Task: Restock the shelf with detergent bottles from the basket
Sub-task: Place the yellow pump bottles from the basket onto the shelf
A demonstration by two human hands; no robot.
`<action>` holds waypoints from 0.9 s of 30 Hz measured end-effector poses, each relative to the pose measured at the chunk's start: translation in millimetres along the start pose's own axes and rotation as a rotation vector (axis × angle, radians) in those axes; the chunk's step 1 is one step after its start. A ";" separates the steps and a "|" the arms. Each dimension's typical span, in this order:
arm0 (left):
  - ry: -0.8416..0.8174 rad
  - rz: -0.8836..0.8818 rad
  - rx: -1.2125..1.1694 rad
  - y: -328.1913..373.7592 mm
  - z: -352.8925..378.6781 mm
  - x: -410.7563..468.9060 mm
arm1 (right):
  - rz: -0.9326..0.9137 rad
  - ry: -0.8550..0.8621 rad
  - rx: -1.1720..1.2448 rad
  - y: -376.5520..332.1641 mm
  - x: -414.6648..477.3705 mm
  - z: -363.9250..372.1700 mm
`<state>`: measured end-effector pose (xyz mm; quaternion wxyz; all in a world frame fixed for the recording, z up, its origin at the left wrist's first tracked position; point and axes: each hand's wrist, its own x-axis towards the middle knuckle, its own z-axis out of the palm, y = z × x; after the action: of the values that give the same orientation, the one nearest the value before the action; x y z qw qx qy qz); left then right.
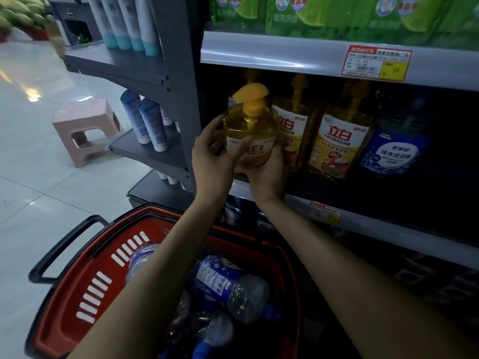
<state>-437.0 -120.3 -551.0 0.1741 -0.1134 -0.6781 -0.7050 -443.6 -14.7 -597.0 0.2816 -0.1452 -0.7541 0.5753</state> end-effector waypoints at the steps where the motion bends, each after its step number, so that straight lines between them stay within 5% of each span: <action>1: -0.006 -0.006 -0.006 -0.9 0.6 1.0 | 0.001 0.005 -0.007 0.3 0.3 0.4; 27: -0.118 -0.149 0.076 -14.3 -10.1 3.1 | 0.143 -0.164 -0.024 -5.4 13.3 -5.6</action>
<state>-444.8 -130.3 -563.5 0.0851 -0.0974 -0.7199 -0.6819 -450.4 -4.6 -587.4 0.1755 -0.1543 -0.7690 0.5950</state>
